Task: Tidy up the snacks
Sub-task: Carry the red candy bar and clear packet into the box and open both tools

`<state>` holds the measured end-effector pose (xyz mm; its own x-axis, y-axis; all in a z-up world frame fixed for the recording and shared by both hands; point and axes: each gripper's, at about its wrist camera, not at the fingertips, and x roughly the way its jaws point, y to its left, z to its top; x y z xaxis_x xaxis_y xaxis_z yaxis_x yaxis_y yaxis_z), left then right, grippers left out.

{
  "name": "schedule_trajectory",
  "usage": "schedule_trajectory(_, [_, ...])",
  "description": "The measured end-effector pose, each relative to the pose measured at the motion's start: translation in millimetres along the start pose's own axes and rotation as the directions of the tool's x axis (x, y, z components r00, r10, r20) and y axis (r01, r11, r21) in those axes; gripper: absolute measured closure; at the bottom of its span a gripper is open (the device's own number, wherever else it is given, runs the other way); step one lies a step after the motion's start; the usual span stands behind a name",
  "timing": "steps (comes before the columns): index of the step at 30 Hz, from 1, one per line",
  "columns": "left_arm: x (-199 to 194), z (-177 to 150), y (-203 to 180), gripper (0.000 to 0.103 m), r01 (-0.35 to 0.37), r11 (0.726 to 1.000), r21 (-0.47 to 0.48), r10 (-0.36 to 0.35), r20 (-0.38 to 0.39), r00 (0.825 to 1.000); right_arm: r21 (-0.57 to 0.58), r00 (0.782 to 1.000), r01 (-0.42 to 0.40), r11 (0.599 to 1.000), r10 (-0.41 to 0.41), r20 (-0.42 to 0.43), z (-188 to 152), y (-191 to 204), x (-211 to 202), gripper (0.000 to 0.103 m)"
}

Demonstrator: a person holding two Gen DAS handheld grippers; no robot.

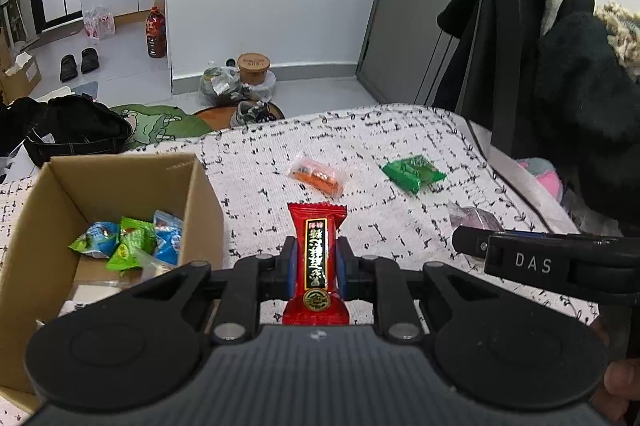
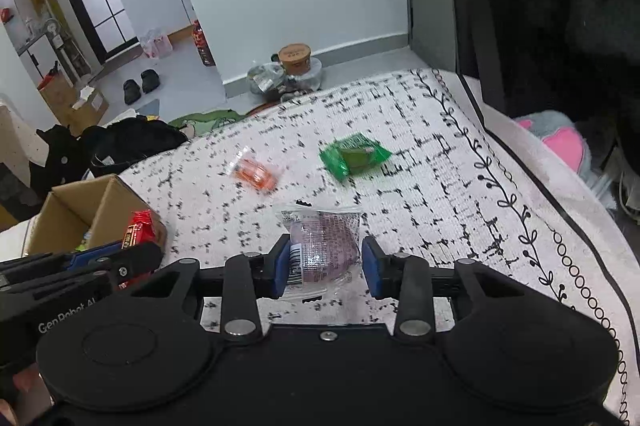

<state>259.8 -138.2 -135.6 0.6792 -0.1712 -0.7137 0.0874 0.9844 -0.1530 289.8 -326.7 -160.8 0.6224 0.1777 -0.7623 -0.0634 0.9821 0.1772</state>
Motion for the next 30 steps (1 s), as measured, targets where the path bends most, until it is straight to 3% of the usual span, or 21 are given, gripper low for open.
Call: schedule_trajectory(30, [-76,9,86,0.085,-0.008,1.000,-0.028,0.010,0.090,0.996,-0.018,0.989,-0.098,0.995,0.100,0.108,7,102,-37,0.068])
